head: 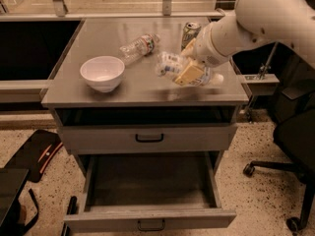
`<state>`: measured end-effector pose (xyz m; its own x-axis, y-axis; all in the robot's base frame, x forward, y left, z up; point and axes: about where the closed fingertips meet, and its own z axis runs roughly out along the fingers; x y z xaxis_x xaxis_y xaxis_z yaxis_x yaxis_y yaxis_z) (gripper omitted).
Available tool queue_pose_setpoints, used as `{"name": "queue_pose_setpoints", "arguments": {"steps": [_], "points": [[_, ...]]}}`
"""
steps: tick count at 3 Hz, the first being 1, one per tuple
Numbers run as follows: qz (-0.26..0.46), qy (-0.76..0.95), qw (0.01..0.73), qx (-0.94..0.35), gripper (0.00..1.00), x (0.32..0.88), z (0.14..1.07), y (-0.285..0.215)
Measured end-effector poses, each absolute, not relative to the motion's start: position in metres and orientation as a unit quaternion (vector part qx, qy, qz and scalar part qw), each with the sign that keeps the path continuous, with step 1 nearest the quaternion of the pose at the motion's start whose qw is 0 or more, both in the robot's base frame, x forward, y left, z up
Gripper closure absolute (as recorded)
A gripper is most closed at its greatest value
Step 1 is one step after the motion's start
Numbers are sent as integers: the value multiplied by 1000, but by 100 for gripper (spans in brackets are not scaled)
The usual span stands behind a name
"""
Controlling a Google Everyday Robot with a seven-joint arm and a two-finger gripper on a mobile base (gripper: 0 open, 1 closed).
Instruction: Pick blue plastic bottle from middle drawer and place on counter
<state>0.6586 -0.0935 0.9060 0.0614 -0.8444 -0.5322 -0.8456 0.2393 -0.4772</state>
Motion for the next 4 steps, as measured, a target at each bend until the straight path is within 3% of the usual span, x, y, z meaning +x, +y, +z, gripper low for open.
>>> {"name": "queue_pose_setpoints", "arguments": {"steps": [2,4], "points": [[6,690,394,-608,100,691,863,-78],[0,688,403,-603,58,696,866,-77]]}}
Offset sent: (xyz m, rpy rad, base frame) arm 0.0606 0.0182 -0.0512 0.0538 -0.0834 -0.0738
